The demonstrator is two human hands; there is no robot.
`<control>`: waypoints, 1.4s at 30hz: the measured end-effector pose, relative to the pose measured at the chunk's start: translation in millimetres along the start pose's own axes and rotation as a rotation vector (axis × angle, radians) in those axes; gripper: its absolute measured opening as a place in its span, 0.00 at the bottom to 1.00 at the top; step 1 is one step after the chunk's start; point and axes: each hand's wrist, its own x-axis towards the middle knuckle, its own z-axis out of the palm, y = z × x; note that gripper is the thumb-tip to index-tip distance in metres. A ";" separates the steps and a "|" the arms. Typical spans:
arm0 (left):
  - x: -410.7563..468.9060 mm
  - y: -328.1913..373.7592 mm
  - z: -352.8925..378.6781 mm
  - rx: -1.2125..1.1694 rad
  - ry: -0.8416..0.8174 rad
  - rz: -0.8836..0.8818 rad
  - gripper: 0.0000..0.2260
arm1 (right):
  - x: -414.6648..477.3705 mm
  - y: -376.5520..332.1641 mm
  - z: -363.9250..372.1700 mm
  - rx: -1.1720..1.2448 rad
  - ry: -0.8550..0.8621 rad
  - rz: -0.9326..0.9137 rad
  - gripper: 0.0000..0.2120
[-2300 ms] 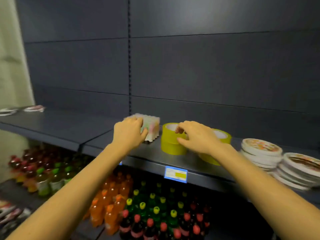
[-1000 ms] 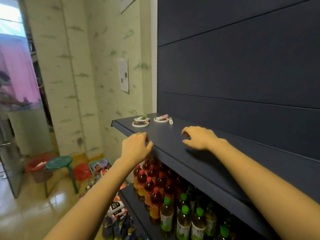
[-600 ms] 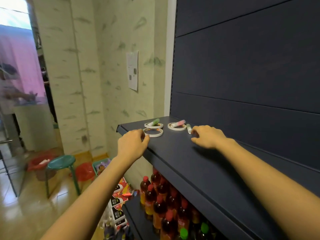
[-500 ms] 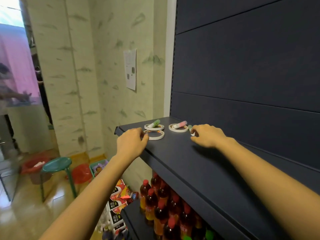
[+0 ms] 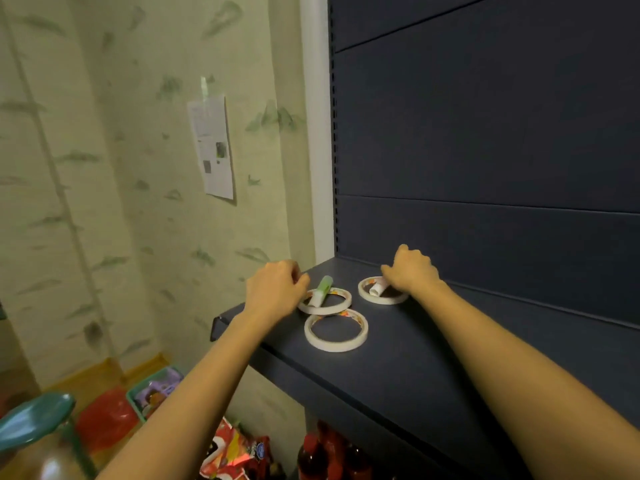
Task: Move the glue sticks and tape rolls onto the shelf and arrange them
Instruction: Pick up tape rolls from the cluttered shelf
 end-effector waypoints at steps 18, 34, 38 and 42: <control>74.5 -0.3 53.5 0.076 -0.312 0.151 0.23 | 4.0 0.0 -16.9 0.167 0.206 -0.094 0.17; 15.2 146.4 -22.9 -0.542 -0.115 0.317 0.13 | -146.4 124.2 -128.7 0.272 0.441 -0.019 0.13; -41.5 227.6 -34.0 -0.683 -0.201 0.447 0.11 | -216.0 178.4 -168.3 0.234 0.529 0.070 0.14; -104.9 305.3 -41.8 -0.754 -0.287 0.563 0.08 | -295.2 235.1 -203.5 0.208 0.597 0.151 0.13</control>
